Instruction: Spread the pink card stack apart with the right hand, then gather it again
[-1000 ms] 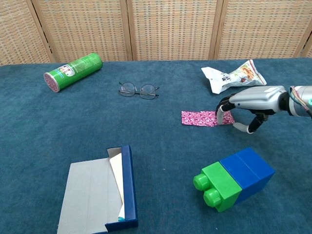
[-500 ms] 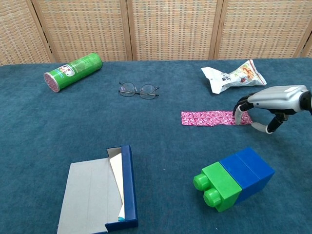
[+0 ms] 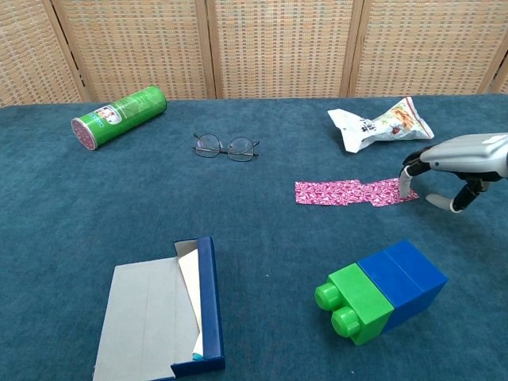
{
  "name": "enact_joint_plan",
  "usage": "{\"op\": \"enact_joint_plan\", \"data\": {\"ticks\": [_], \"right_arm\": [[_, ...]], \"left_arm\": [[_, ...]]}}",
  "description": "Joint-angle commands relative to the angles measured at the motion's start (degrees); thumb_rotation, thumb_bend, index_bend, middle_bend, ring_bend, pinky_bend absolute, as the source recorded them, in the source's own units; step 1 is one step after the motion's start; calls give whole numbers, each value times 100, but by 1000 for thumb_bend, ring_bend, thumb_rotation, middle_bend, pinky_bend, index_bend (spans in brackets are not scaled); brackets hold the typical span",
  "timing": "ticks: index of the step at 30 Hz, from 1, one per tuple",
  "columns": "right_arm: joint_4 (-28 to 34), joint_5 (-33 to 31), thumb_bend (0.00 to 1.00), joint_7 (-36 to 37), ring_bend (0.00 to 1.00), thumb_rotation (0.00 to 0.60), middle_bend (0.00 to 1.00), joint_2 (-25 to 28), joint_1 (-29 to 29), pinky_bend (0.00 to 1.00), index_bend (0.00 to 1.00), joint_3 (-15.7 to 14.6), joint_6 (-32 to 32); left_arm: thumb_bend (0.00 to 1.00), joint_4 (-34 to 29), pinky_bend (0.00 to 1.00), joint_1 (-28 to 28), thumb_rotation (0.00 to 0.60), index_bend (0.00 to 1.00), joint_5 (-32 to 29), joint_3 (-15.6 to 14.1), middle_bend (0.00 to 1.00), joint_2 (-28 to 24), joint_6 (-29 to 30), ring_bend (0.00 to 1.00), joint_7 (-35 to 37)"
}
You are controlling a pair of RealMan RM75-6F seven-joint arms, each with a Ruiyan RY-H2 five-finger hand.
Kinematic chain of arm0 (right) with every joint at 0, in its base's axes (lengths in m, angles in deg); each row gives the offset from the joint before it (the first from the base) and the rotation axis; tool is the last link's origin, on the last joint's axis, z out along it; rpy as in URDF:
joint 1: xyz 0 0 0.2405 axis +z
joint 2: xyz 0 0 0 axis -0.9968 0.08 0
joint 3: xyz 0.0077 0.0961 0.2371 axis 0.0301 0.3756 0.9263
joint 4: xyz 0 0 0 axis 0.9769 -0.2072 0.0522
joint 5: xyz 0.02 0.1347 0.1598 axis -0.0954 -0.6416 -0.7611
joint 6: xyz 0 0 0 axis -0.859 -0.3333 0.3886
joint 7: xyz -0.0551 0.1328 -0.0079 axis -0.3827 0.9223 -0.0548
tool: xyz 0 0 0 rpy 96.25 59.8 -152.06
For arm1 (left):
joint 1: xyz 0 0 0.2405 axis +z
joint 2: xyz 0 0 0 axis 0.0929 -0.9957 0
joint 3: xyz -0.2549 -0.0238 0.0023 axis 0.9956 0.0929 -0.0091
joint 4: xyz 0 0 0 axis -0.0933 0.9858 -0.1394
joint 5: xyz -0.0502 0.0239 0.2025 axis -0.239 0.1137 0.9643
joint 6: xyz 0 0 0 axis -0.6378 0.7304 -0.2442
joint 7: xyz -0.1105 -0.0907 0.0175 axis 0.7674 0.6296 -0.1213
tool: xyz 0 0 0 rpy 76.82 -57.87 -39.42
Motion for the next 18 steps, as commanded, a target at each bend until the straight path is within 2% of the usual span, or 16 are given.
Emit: {"op": "enact_joint_plan", "data": {"ticks": [1,9,18], "right_arm": [[15,-17,646,-28,1,600,209,23,-6,21,302,21,-1],[297,-16,646,-184,1,600,209,119,100,21,302,162,20],[330,-86,646,-300,1,600,209,-5,201,21,302,258,-107]], "left_arm": [[123,0,0,2,600,0,0,0,0,-3,4,0,6],[123,24,0,16,600,0,22,-13,0,-2,20,0,49],[122,63,0,39,600,0,-1,-24,0,1,24,0,90]]}}
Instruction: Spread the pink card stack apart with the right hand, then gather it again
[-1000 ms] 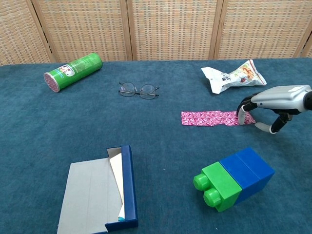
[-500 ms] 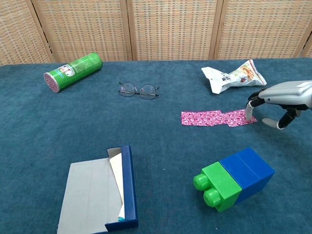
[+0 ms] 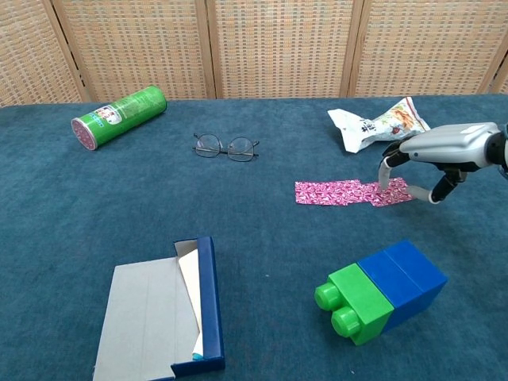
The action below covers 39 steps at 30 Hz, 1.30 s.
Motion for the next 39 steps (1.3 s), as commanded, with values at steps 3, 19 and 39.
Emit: {"op": "enact_joint_plan", "data": {"ticks": [3,19,39], "right_arm": [[-126,-53,646,-40,1,600,209,-141,28,21,302,11,-113],[-679,-169,646,13,7,600,216,-256,-109,21,308,-33,-210],[142,-154,646,-50,8,600,219,91,-11,21,310,163,-111]], "left_arm": [[123,43,0,20,600,0,-26,-7,0,6,4,0,37],[123,101,0,11,600,0,-32,3,0,40,-21,0,74],[123,63,0,-21,600,0,-21,1,0,48,-69,0,16]]}}
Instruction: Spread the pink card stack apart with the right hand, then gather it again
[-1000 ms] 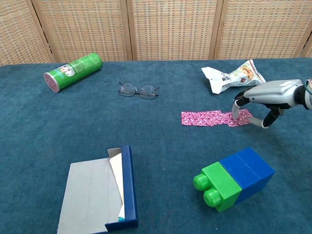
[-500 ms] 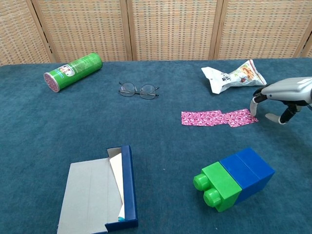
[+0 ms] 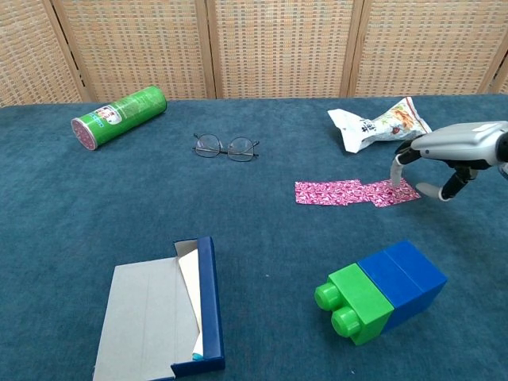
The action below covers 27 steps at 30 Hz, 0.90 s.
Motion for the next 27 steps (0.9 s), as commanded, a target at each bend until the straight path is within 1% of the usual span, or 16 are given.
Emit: {"op": "enact_joint_plan", "data": {"ticks": [1,6,12,20,27], "right_arm": [[247,-13,646,-12,8,600,219,38,141,21,310,101,-98],[301,-122,646,-123,8,600,212,-96,306,21,310,236,-266],[84,-373,646,-337,8,600,202,-359,451,17,310,376,-503],[-231,-520,646,-567,8,600,199,-663,521,12,310,421,-599],[-347,-526,646,-586,8,600,200,-733,518,12,310,400,-615]], "left_arm": [[123,2,0,1,600,0,-12,3,0,-2,-2,0,6],[123,47,0,15,600,0,-64,4,0,-12,-12,0,49],[123,126,0,38,600,0,-101,0,0,-14,-11,0,149],[123,195,0,63,600,0,-139,3,0,-27,-3,0,236],[123,197,0,69,600,0,-137,-2,0,-29,-4,0,238]]}}
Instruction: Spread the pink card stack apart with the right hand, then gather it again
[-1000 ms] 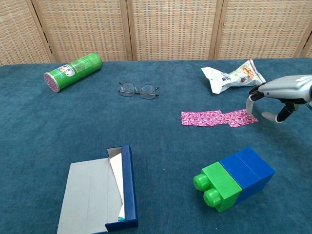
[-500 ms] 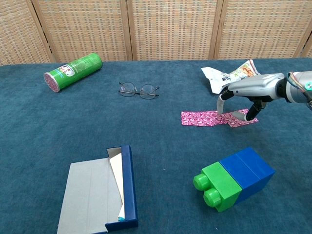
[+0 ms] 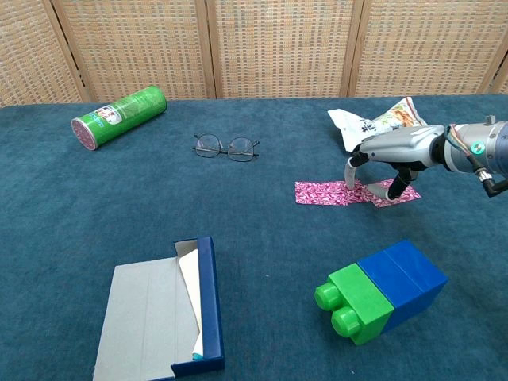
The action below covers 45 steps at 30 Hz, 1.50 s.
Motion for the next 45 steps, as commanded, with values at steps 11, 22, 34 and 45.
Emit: {"op": "enact_joint_plan", "data": {"ticks": [11,22,34,45], "right_arm": [[214,192,646,156,8,600,200,167,-149,12,310,-192,146],[607,415,646,298,8,600,200,359,-290,12,310,-357,380],[1009,559,646,318,8,600,200,603,-441,10,310,-492,598],[1434,624,646,280,8,600,200,833,-502,10,310,-561,662]], "left_arm": [[123,-59,0,-25,600,0,19,19,0,7,-6,0,-79],[123,-117,0,-30,600,0,31,28,0,-4,11,0,-148],[123,-132,0,-43,600,0,48,30,0,0,4,0,-170],[123,-139,0,-39,600,0,53,24,0,-4,7,0,-171]]}}
